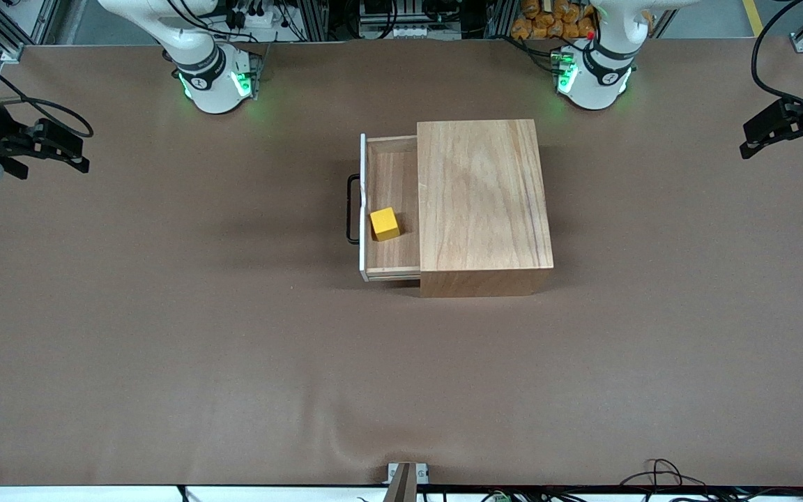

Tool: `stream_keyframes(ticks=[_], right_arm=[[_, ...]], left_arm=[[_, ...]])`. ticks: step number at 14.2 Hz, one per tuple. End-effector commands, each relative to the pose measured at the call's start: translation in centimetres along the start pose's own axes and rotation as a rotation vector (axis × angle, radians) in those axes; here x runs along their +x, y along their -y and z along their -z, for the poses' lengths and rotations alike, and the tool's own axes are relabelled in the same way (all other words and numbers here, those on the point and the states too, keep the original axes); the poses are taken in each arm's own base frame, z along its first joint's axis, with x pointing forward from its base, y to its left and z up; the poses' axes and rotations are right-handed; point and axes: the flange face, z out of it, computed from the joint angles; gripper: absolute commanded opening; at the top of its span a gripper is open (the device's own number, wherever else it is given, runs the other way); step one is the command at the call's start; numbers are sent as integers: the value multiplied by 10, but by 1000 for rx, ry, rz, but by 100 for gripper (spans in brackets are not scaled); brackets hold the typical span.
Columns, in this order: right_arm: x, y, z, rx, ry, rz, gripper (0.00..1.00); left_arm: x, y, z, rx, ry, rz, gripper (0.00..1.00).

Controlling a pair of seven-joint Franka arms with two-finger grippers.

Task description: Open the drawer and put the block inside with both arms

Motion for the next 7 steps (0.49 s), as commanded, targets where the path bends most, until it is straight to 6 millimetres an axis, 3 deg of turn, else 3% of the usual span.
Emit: stream_keyframes(ticks=[1, 3, 7], right_arm=[[-2, -2, 3, -12, 2, -8, 100], [-2, -2, 5, -12, -2, -6, 100], [-2, -1, 4, -12, -2, -3, 100]], left_arm=[[-17, -9, 14, -4, -1, -37, 100], [-26, -18, 13, 1, -5, -50, 100], [-23, -9, 24, -3, -50, -35, 100]])
